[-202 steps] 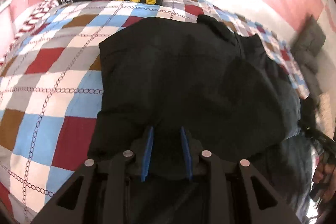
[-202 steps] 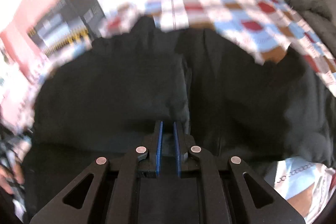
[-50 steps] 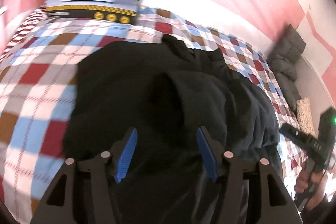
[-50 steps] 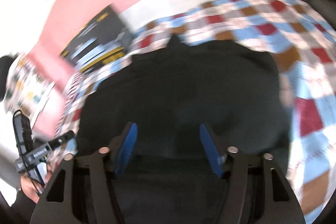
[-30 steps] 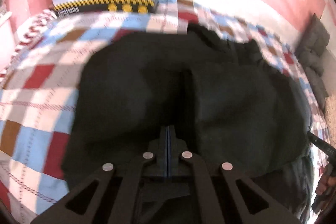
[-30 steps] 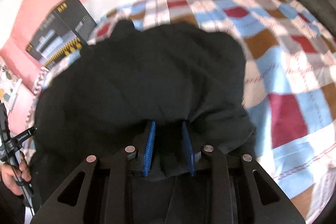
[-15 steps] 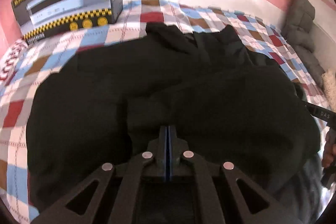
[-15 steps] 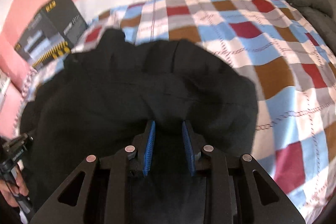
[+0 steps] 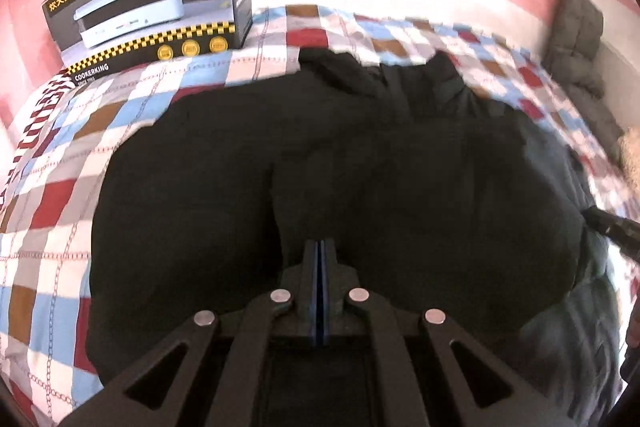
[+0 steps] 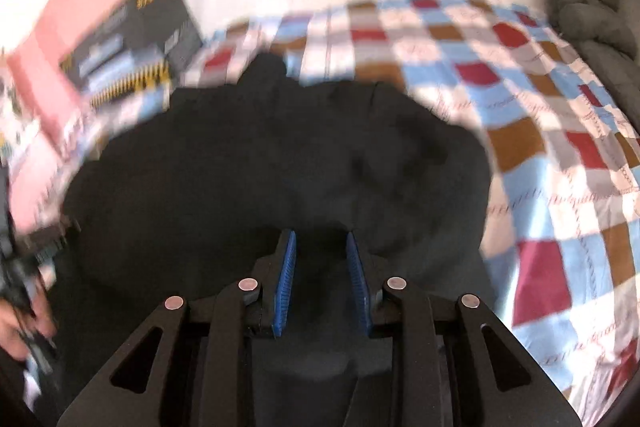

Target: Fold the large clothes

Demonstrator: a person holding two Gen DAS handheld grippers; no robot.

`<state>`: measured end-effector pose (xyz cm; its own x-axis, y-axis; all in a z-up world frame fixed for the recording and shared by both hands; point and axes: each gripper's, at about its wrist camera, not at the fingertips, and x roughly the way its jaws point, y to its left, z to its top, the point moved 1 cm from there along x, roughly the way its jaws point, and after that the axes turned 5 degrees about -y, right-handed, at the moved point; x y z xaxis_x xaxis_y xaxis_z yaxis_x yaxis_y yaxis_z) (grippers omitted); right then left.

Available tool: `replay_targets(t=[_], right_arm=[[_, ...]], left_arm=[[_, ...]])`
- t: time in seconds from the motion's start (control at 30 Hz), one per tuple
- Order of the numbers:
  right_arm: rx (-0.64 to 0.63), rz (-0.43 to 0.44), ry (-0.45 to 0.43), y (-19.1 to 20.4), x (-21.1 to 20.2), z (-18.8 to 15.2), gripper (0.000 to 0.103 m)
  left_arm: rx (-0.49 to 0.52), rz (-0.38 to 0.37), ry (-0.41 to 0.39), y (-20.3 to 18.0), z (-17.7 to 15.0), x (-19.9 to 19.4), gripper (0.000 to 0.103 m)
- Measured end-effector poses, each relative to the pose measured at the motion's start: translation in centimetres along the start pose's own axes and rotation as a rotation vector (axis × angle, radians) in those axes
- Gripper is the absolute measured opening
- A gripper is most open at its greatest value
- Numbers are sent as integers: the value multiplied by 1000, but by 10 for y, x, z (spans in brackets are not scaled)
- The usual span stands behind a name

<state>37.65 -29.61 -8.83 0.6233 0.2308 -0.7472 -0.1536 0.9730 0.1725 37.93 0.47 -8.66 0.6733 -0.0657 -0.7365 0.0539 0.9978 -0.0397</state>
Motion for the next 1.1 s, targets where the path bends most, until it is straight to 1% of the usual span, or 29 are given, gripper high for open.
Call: replay_targets(t=[0.07, 0.17, 0.2, 0.33, 0.53, 0.63, 0.7, 0.77, 0.8, 0.83, 0.87, 0.9, 0.93, 1.1], right_arm=[[-3, -7, 56, 1, 13, -8, 28], [28, -5, 40, 1, -3, -5, 28], [31, 4, 28, 2, -13, -5, 28], [-15, -4, -25, 16, -52, -18, 28], [-19, 22, -67, 35, -114, -60, 28], [-16, 17, -76, 42, -140, -84, 28], [-11, 21, -78, 46, -153, -97, 29], [-12, 15, -80, 51, -168, -112, 29], [-9, 16, -80, 54, -174, -120, 31], [-5, 20, -77, 55, -178, -125, 37], [1, 29, -72, 57, -182, -131, 41], [8, 39, -67, 60, -185, -137, 48], [12, 48, -64, 62, -188, -143, 50], [12, 61, -46, 69, -200, -164, 51]], left_arm=[[10, 14, 19, -1, -4, 1, 2], [-3, 17, 14, 2, -3, -15, 2], [-7, 13, 5, 2, -5, -24, 2], [-23, -16, -18, 2, -22, -61, 2], [-41, -52, -19, 0, -64, -116, 3], [-55, -62, -17, 1, -87, -144, 10], [-56, -64, -18, 0, -101, -161, 22], [-59, -68, -20, 2, -116, -177, 26], [-60, -69, -17, 2, -124, -185, 29], [-63, -67, -16, 3, -130, -192, 31], [-68, -66, -14, 4, -137, -198, 35], [-73, -69, -11, 5, -145, -204, 38], [-79, -72, -8, 6, -151, -210, 39], [-90, -68, 13, 10, -177, -230, 40]])
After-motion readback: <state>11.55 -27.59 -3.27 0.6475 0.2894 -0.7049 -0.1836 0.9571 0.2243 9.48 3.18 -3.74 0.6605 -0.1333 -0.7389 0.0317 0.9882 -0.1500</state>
